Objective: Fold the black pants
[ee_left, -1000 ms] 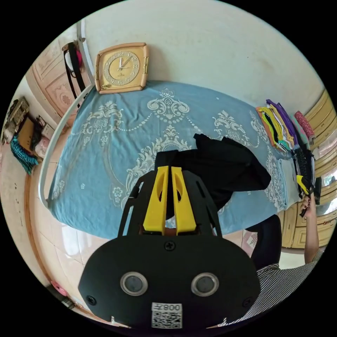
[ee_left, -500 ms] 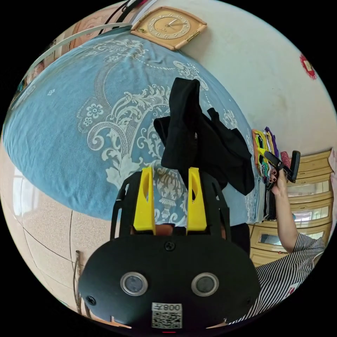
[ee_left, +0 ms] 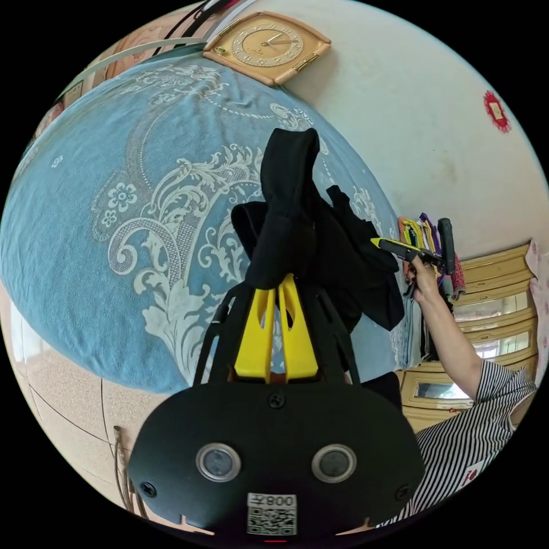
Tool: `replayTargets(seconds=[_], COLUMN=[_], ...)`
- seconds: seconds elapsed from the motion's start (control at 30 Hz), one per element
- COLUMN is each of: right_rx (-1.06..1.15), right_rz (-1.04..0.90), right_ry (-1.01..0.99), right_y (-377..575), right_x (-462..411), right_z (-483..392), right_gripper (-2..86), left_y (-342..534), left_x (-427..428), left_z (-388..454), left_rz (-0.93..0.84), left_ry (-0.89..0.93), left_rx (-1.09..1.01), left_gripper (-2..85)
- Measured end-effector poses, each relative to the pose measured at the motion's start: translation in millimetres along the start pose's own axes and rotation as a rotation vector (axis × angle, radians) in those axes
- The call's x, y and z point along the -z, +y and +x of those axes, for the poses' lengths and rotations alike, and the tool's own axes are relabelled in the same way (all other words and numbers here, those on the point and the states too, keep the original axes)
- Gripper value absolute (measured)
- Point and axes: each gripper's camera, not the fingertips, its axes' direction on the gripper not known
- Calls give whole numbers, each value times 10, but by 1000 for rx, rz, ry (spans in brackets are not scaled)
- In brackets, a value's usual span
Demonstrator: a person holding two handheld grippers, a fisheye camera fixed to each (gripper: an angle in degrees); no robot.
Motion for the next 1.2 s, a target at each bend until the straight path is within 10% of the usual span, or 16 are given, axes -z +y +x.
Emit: replayTargets(seconds=[0.33, 0.53, 1.2], right_rx=[-391, -743, -726], right_rz=[414, 396, 142], right_ry=[-151, -223, -403], right_y=[436, 1160, 2134], right_x=[1030, 602, -1037], right_z=[1303, 2194, 1894], right_gripper=[14, 7, 37], left_y=[-525, -380, 428], left_x=[647, 129, -998], left_z=[-95, -379, -934], left_rz=[296, 141, -203], left_ry=[-43, -80, 143], left_rx=[-137, -63, 38], left_gripper=[6, 41, 53])
